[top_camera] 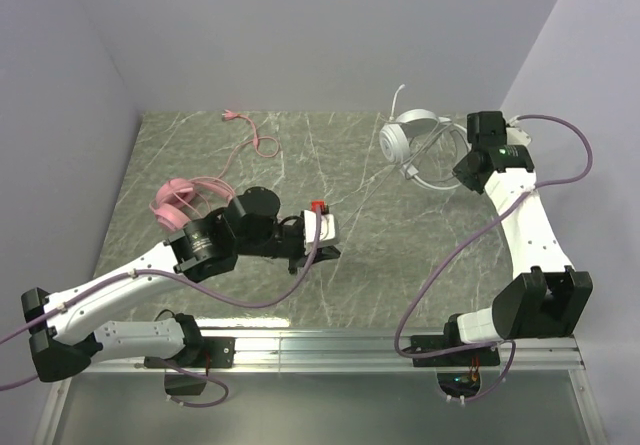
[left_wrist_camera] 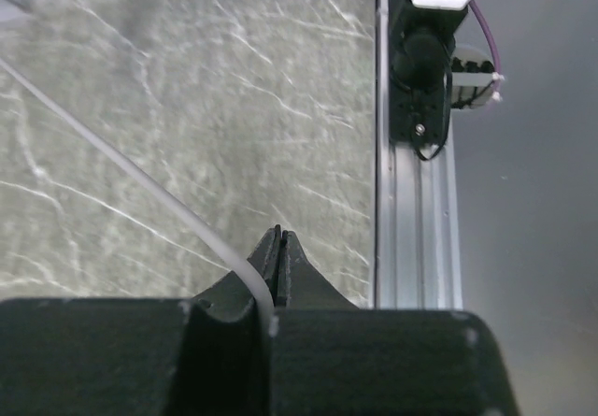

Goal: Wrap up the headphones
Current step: Wrap the headphone cable with the left arm

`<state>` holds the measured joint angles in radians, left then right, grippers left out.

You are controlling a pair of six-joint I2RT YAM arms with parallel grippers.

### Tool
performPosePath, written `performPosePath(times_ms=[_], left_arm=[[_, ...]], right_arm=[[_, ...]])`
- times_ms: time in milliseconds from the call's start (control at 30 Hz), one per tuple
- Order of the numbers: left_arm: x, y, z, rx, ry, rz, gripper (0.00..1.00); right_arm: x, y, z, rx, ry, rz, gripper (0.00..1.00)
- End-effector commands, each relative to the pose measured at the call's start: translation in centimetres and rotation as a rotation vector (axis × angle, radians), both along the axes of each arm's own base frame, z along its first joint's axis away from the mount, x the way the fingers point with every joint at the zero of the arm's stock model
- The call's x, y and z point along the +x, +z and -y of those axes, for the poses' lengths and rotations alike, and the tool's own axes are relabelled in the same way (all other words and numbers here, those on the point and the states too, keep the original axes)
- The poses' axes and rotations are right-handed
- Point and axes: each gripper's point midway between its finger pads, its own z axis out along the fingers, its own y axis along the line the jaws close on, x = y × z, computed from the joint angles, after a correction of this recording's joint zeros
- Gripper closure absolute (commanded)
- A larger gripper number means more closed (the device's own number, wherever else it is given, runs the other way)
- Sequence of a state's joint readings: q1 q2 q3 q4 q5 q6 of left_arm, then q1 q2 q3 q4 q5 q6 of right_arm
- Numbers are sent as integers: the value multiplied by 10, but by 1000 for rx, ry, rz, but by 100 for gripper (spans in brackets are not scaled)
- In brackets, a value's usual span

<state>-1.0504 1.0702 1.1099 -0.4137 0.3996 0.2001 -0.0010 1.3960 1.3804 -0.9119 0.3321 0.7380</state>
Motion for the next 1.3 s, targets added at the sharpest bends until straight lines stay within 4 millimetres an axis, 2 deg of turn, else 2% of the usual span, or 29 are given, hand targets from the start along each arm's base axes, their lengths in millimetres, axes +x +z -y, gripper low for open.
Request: performPosePath(times_ms=[0, 33, 67, 167, 433, 467, 500, 533, 667, 867, 933, 1133, 1267], left_arm=[[-25, 47, -2, -68, -111, 70, 100], [-24, 53, -2, -77, -112, 82, 99], [-22, 68, -1, -101, -106, 110, 100], [-13, 92, 4, -130, -89, 167, 99], [33, 121, 8, -81, 97, 290, 100], [37, 122, 8, -84, 118, 301, 100], [41, 132, 7, -117, 143, 326, 100], [45, 136, 4, -129, 170, 343, 100], [53, 156, 1, -177, 212, 408, 100], [75, 165, 0, -127, 289, 467, 100], [86, 174, -4, -128, 339, 498, 100], [118, 177, -7, -53, 454, 582, 100], [133, 181, 1, -46, 467, 641, 100]], right_arm=[[33, 43, 41, -124, -235, 266, 100], [32, 40, 42, -134, -234, 259, 100], [34, 38, 32, -136, -205, 257, 100], [35, 30, 23, -148, -172, 240, 100], [30, 13, 1, -241, -35, 206, 100], [29, 12, -1, -250, -26, 200, 100], [29, 12, -5, -266, 1, 203, 100], [27, 6, -7, -272, 14, 192, 100], [22, 3, -18, -298, 57, 193, 100], [17, 2, -35, -312, 158, 204, 100], [16, 2, -41, -310, 187, 215, 100], [10, -4, -48, -309, 227, 208, 100], [7, -6, -55, -320, 261, 199, 100]])
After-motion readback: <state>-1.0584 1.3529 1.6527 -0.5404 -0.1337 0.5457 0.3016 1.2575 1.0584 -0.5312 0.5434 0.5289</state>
